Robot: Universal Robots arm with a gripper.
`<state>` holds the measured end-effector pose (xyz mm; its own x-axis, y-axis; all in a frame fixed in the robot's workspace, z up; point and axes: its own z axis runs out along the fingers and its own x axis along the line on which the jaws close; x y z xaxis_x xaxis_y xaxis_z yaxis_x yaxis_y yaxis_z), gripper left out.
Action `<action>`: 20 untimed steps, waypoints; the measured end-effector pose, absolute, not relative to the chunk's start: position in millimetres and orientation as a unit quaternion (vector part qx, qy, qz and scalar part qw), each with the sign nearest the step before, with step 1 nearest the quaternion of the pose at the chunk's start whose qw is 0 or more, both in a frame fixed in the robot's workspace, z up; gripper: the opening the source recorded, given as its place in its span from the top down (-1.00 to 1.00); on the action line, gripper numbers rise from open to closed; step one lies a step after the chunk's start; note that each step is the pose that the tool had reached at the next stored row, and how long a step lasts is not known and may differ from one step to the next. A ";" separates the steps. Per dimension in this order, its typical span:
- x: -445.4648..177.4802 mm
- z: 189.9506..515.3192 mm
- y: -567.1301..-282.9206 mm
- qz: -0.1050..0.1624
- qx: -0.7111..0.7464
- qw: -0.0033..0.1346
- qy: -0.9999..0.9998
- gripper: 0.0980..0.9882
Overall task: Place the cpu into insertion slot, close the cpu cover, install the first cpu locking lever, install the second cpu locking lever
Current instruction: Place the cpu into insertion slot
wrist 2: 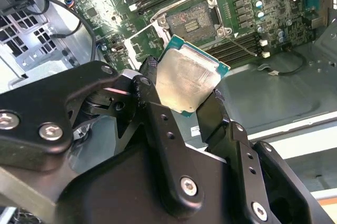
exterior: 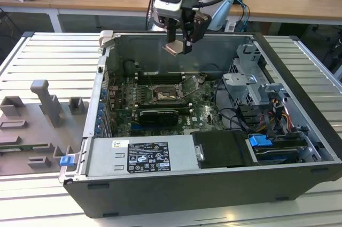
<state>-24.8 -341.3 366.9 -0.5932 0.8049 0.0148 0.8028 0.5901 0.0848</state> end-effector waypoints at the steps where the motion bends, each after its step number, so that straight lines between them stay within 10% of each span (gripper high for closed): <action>1: -24.8 366.7 -341.3 0.041 0.455 0.013 0.889 0.00; 20: -24.8 362.6 -341.3 0.040 0.536 0.017 0.843 0.00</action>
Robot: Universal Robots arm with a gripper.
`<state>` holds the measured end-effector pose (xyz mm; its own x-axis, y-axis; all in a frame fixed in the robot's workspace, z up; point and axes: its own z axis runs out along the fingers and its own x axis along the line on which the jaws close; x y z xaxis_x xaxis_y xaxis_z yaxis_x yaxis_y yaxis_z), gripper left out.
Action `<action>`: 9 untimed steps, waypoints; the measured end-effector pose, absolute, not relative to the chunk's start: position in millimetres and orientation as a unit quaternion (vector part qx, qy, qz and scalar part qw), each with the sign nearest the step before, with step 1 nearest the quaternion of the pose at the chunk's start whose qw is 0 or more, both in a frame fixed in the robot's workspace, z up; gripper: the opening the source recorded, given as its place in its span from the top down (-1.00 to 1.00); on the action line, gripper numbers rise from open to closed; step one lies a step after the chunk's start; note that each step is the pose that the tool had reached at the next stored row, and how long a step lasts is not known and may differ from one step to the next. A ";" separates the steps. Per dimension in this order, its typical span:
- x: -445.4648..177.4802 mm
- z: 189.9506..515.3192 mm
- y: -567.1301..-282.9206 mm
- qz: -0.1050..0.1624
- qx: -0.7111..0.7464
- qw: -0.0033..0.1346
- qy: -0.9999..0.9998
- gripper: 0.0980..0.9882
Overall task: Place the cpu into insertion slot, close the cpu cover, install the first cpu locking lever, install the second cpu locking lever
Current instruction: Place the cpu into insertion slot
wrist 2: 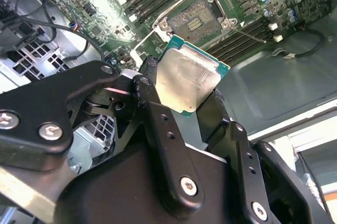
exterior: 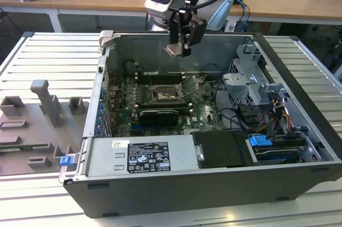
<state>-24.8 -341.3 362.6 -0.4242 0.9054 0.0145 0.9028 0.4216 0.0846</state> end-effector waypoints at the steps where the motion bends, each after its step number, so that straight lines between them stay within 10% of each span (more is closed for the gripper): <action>1: -24.8 362.5 -341.3 0.040 0.539 0.017 0.841 0.00; 9: -24.8 360.6 -341.3 0.038 0.574 0.019 0.818 0.00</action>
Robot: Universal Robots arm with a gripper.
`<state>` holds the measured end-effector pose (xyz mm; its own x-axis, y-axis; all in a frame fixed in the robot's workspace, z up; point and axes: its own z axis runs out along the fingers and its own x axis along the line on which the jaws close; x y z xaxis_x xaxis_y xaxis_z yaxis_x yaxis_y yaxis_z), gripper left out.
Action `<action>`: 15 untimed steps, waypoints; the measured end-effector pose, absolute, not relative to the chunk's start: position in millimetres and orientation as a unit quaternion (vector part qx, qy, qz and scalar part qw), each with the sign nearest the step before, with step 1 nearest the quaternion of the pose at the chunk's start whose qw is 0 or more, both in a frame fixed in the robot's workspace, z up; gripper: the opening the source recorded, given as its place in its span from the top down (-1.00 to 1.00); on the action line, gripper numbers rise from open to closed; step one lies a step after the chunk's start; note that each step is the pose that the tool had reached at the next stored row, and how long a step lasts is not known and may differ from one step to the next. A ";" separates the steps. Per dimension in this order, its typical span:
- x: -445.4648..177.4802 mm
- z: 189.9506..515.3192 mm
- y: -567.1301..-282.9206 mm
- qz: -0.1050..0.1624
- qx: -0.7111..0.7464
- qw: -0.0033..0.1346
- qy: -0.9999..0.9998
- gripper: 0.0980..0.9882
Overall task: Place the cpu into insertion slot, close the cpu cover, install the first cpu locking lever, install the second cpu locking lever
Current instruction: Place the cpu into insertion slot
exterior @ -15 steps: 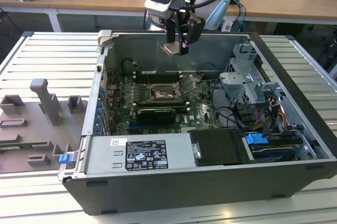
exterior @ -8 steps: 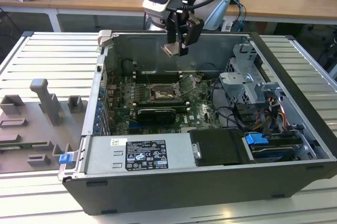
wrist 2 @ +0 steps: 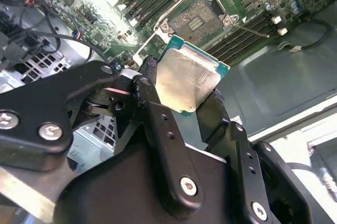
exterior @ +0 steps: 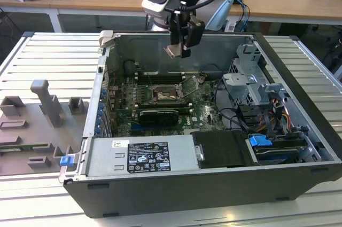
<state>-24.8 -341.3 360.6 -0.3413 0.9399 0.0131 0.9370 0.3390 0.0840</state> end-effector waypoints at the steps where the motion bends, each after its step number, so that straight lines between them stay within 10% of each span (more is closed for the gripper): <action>1: -24.8 360.0 -341.3 0.038 0.583 0.019 0.811 0.00; 15: -24.9 355.1 -341.3 0.036 0.637 0.021 0.770 0.00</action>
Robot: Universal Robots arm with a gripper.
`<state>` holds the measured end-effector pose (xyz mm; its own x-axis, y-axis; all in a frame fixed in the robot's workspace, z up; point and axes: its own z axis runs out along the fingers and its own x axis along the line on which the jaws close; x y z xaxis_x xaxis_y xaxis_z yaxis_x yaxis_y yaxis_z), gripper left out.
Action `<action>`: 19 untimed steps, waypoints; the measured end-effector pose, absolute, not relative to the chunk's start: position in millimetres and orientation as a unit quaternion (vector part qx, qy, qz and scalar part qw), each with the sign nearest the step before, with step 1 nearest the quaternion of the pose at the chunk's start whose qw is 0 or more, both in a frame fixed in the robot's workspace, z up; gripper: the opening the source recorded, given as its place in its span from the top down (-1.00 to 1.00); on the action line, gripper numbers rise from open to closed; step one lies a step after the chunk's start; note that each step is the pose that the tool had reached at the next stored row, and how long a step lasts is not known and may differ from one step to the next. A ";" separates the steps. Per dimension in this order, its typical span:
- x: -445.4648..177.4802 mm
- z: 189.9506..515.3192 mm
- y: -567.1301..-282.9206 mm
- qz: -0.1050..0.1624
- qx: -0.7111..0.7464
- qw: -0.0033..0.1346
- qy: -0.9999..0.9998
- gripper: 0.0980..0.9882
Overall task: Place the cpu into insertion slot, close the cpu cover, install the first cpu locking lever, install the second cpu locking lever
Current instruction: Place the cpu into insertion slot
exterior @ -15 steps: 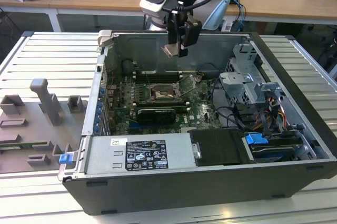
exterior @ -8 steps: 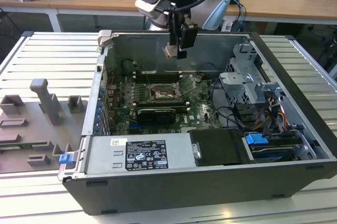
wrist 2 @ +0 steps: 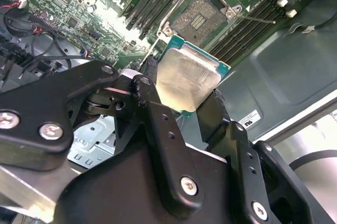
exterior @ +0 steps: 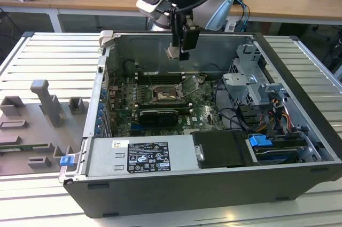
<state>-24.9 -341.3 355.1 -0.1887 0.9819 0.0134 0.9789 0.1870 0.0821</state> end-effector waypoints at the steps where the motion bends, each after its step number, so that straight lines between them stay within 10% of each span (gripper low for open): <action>1: -24.8 354.6 -341.3 0.035 0.637 0.021 0.770 0.00; 19: -24.8 348.8 -341.3 0.033 0.651 0.020 0.758 0.00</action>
